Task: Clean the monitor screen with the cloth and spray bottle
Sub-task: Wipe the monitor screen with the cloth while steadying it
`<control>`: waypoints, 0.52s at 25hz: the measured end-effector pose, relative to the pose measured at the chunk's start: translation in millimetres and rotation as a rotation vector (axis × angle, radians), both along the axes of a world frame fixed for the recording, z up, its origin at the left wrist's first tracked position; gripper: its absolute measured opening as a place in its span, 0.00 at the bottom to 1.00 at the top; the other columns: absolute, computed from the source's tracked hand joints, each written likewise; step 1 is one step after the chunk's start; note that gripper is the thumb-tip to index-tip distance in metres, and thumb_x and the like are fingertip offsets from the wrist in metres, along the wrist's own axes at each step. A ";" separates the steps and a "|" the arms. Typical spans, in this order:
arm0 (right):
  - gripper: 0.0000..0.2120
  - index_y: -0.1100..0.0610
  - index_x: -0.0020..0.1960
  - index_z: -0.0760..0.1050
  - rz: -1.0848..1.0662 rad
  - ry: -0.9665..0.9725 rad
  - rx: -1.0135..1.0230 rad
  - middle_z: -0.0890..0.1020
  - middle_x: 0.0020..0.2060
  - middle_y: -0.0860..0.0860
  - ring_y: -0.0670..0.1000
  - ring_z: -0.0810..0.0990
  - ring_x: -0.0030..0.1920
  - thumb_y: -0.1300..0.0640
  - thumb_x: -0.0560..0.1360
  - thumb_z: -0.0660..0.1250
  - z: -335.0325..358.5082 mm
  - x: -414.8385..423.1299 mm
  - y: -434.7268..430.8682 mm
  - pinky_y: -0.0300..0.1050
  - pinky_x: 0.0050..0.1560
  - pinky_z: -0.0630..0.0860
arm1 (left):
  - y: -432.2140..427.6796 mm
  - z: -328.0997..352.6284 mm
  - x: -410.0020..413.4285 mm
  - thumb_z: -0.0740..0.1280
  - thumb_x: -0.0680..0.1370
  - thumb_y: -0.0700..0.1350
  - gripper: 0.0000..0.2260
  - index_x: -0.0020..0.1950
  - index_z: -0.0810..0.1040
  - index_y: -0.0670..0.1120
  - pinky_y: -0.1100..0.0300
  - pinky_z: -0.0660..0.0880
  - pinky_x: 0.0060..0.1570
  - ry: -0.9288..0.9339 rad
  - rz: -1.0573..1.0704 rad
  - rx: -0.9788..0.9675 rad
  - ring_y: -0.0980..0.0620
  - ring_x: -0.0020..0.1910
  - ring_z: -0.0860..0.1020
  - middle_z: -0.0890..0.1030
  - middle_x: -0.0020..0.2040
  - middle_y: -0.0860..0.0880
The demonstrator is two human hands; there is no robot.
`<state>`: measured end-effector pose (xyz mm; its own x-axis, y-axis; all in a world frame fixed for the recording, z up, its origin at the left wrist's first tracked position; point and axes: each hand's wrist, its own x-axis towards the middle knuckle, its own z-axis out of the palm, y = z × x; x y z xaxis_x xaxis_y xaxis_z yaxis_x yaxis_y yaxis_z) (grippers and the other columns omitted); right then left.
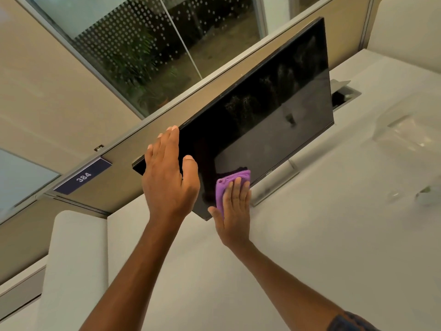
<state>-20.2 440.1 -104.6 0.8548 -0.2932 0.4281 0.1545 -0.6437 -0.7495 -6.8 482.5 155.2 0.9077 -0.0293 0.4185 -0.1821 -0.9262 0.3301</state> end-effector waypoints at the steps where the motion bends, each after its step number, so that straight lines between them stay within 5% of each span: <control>1: 0.41 0.55 0.87 0.48 0.085 -0.094 -0.093 0.52 0.86 0.57 0.65 0.53 0.86 0.34 0.85 0.58 6.7 4.3 5.1 0.64 0.85 0.56 | -2.0 1.7 1.3 0.54 0.80 0.54 0.30 0.82 0.67 0.49 0.38 0.70 0.76 -0.006 0.004 -0.019 0.47 0.80 0.67 0.71 0.80 0.49; 4: 0.36 0.50 0.87 0.48 0.293 -0.372 -0.292 0.51 0.87 0.51 0.60 0.51 0.87 0.37 0.87 0.58 43.8 31.6 34.0 0.62 0.86 0.54 | -6.2 7.0 4.0 0.53 0.80 0.57 0.30 0.80 0.69 0.49 0.39 0.75 0.71 0.010 0.005 0.009 0.47 0.76 0.72 0.75 0.77 0.50; 7: 0.31 0.54 0.87 0.44 0.251 -0.453 -0.379 0.49 0.84 0.52 0.58 0.39 0.87 0.43 0.90 0.49 74.8 61.8 44.8 0.55 0.87 0.41 | -2.1 10.5 4.2 0.51 0.80 0.61 0.31 0.81 0.68 0.51 0.41 0.72 0.74 0.041 -0.004 0.049 0.45 0.76 0.72 0.74 0.78 0.49; 10: 0.35 0.49 0.87 0.49 0.078 -0.464 -0.243 0.52 0.87 0.50 0.60 0.51 0.87 0.41 0.87 0.60 75.5 80.1 8.8 0.61 0.87 0.48 | -6.7 5.6 5.4 0.52 0.82 0.61 0.30 0.82 0.67 0.50 0.51 0.68 0.70 -0.004 -0.024 0.120 0.45 0.73 0.72 0.75 0.75 0.47; 13: 0.32 0.47 0.87 0.50 -0.143 -0.323 -0.070 0.54 0.87 0.53 0.64 0.54 0.86 0.41 0.87 0.57 62.9 86.3 -33.7 0.64 0.85 0.52 | -11.5 0.6 7.9 0.54 0.83 0.59 0.28 0.80 0.67 0.49 0.44 0.75 0.66 -0.034 -0.008 0.139 0.46 0.70 0.72 0.75 0.73 0.47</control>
<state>66.1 406.4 -41.6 0.6249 -0.3602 0.6927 0.2807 -0.7242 -0.6298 1.0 470.9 155.8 0.8925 -0.0959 0.4407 -0.1983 -0.9611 0.1925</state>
